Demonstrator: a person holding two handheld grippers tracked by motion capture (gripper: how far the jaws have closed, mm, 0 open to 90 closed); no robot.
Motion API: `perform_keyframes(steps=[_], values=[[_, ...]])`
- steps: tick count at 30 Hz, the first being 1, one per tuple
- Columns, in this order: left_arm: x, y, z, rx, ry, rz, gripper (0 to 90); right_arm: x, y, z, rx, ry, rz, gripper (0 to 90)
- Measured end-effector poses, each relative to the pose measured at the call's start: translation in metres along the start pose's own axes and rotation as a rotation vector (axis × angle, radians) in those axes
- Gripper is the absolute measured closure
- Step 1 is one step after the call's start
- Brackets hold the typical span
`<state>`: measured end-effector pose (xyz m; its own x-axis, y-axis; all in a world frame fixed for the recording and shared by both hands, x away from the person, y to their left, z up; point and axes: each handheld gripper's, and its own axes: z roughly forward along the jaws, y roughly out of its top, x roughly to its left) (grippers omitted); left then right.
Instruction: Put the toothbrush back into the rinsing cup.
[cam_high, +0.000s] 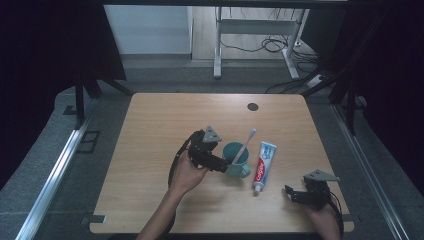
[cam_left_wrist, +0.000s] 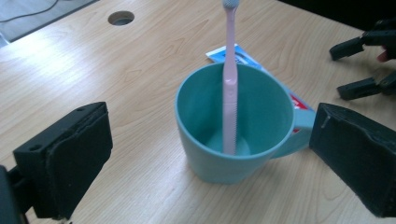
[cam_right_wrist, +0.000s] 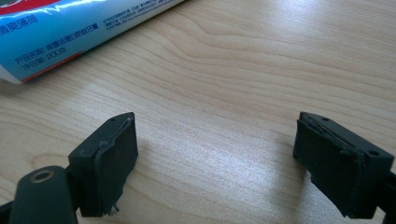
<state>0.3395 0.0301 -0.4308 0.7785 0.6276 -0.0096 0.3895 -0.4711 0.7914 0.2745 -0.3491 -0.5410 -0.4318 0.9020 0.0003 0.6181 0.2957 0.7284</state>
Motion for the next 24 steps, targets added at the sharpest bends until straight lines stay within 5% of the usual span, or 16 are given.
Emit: perform_keyframes(steps=[24], values=[[0.019, -0.033, -0.016, 0.017, 0.023, -0.055, 0.0, 0.000, 0.000, 0.000, 0.001, 0.000, 0.001, 13.5]])
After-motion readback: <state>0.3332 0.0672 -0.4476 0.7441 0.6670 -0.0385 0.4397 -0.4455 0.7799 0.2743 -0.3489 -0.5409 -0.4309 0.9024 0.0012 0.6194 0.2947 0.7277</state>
